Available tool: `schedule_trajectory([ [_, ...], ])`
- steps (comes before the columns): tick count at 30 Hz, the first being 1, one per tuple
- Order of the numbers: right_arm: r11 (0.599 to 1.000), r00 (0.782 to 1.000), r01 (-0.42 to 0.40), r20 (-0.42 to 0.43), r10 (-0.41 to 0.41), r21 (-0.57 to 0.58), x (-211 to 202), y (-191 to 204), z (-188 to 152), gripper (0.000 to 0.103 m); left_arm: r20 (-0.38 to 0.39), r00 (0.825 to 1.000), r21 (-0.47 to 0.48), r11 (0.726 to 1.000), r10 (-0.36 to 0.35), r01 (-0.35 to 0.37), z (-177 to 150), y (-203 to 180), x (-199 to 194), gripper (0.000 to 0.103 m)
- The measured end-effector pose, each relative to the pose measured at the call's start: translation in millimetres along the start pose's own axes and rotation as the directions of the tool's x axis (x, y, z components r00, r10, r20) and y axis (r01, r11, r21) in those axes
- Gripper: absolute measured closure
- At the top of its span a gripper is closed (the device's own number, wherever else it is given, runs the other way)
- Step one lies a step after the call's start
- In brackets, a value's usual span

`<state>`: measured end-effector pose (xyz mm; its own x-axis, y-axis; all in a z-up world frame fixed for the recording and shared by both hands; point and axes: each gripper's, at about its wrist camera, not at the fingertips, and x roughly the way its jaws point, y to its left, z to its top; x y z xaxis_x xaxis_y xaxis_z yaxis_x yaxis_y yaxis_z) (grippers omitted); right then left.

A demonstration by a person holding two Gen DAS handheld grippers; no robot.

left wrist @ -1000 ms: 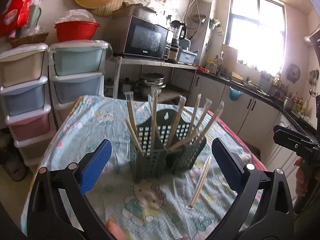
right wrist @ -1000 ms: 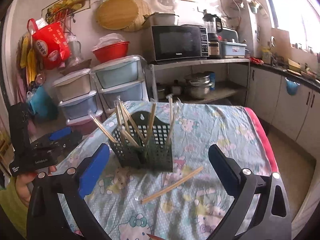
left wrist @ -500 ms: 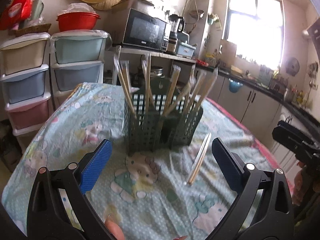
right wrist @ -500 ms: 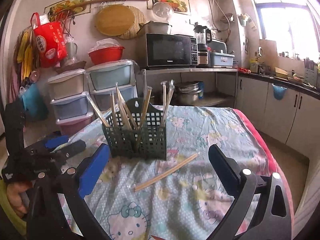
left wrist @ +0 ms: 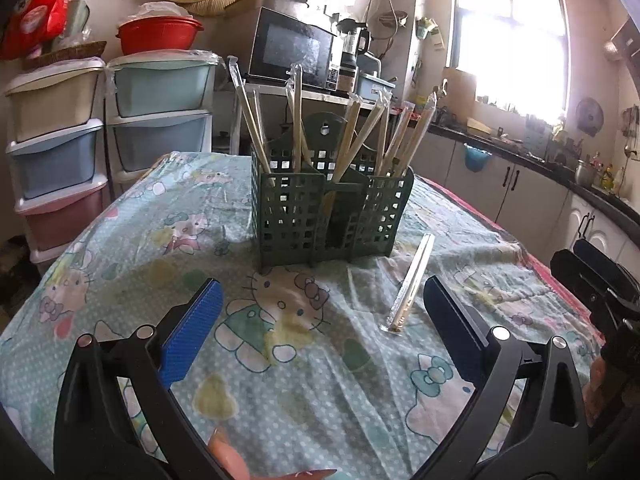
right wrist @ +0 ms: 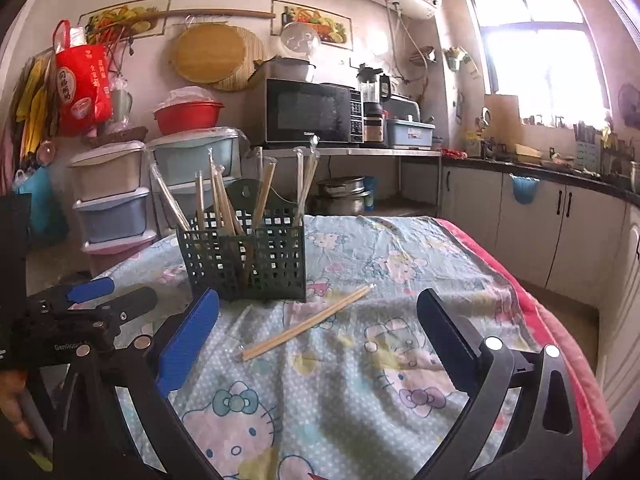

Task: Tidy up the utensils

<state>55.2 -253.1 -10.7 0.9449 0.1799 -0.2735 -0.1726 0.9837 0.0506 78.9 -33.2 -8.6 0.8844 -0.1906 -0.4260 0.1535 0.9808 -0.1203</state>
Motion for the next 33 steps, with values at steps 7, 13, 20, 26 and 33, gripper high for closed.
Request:
schedule_trajectory([
  [7, 1.000, 1.000, 0.010, 0.002, -0.010, 0.011, 1.1, -1.5, -4.1, 0.006, -0.001, 1.000, 0.003, 1.000, 0.007, -0.007, -1.2, -2.4, 1.3, 0.010],
  [13, 1.000, 1.000, 0.012, 0.005, -0.012, 0.010, -0.4, -1.7, -6.3, 0.006, 0.007, 1.000, 0.001, 1.000, 0.004, -0.004, -1.1, -1.8, 0.9, 0.011],
  [20, 1.000, 1.000, 0.016, 0.007, -0.016, 0.010, -2.0, -1.5, -6.3, 0.006, 0.016, 1.000, -0.001, 1.000, 0.000, 0.000, -0.6, -1.7, -1.1, 0.010],
  [26, 1.000, 1.000, 0.017, 0.007, -0.017, 0.010, -2.1, -1.7, -6.3, 0.006, 0.016, 1.000, -0.002, 1.000, -0.002, 0.002, -0.5, -1.4, -1.9, 0.010],
  [33, 1.000, 1.000, 0.018, 0.010, -0.018, 0.012, -2.6, -3.0, -6.6, 0.006, 0.015, 1.000, -0.002, 1.000, -0.001, 0.001, -0.5, -1.5, -1.7, 0.010],
])
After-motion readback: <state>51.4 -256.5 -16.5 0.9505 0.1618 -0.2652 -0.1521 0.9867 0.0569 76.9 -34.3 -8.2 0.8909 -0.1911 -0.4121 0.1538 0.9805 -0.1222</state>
